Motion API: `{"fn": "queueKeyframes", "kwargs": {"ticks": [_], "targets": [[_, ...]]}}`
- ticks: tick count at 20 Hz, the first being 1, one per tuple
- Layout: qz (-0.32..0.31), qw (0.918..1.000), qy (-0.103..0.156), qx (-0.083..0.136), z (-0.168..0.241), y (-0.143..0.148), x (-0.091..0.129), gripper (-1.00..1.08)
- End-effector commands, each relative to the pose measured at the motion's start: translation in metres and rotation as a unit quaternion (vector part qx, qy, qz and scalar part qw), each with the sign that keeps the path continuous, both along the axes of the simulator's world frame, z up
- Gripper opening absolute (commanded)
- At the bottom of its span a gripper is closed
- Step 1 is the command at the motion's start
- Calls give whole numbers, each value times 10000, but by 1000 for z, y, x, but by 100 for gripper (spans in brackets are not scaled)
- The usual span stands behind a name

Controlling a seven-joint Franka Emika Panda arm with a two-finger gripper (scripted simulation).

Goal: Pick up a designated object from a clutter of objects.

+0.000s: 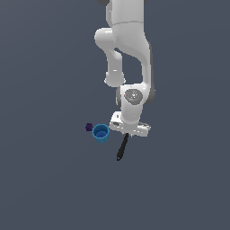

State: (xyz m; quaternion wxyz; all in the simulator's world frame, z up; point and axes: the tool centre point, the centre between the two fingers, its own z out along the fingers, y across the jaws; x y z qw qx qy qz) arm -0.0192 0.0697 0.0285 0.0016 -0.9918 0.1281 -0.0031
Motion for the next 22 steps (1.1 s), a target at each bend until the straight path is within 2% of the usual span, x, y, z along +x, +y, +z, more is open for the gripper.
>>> {"fn": "queueKeyframes", "kwargs": {"ticks": [1,11,22], "targets": [[-2,10000,-10,1,8,-1,0,-100],[-7,10000,-1,-2,71,-5,-4,-100],[-13,10000,12,-3,183,-12,-10,-100]]}}
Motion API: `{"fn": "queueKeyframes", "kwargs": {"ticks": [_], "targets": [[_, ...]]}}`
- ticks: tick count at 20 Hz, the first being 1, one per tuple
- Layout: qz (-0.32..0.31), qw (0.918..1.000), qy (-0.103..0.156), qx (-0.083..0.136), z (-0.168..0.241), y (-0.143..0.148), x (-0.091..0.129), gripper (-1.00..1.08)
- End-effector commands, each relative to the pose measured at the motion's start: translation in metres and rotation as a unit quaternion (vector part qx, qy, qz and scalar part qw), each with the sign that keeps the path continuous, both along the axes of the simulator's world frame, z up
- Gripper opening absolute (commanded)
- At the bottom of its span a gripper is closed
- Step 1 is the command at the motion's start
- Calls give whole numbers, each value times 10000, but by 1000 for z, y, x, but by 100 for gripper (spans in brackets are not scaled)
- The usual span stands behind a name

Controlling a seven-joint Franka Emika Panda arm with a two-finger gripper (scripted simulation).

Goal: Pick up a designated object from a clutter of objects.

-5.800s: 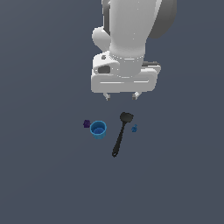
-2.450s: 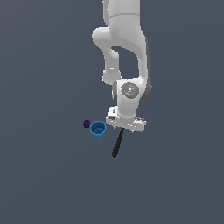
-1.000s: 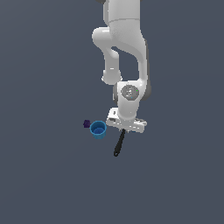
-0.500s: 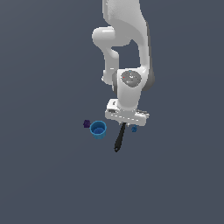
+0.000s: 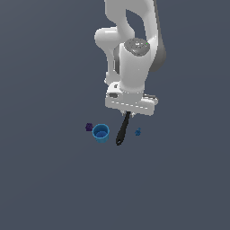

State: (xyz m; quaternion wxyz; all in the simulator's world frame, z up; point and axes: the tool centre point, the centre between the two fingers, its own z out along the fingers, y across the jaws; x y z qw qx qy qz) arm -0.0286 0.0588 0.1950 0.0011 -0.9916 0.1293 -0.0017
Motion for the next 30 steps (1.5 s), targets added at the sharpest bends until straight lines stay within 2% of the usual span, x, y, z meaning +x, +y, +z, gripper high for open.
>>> {"fn": "queueKeyframes", "kwargs": {"ticks": [1,11,17,24,30], "targets": [[-1,10000,-3,1,27,-2,-2,-100],[-8,10000,9,-2,125,-8,-5,-100],[-11,10000,14,-5,168,-10,-4,-100],[-13,10000,16,-7,197,-12,-3,-100],[-15,10000,19,-8,201,-12,-2,-100]]}}
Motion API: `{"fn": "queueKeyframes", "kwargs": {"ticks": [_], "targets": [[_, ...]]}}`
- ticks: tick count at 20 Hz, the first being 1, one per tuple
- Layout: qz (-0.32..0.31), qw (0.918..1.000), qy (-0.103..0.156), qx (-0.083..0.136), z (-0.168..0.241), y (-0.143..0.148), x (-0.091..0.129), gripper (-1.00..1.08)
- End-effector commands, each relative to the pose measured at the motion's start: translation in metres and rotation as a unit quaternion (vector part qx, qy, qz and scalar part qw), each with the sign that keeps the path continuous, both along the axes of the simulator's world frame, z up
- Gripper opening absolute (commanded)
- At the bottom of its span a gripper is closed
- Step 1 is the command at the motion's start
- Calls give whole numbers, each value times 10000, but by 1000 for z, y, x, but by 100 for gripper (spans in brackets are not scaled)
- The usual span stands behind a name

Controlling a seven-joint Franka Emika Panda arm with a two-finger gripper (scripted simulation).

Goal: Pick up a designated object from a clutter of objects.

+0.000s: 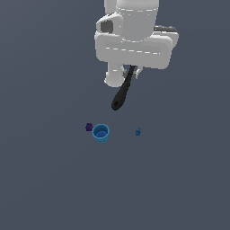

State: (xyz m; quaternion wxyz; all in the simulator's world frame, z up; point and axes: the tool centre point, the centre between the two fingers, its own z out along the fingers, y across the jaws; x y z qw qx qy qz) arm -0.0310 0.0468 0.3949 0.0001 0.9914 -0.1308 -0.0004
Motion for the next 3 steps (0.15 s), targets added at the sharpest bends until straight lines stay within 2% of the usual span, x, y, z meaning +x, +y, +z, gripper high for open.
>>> {"fn": "queueKeyframes", "kwargs": {"ticks": [1,3], "targets": [[0,10000,-4,0,0,0,1,-100],[0,10000,-4,0,-1,0,1,-100]]}}
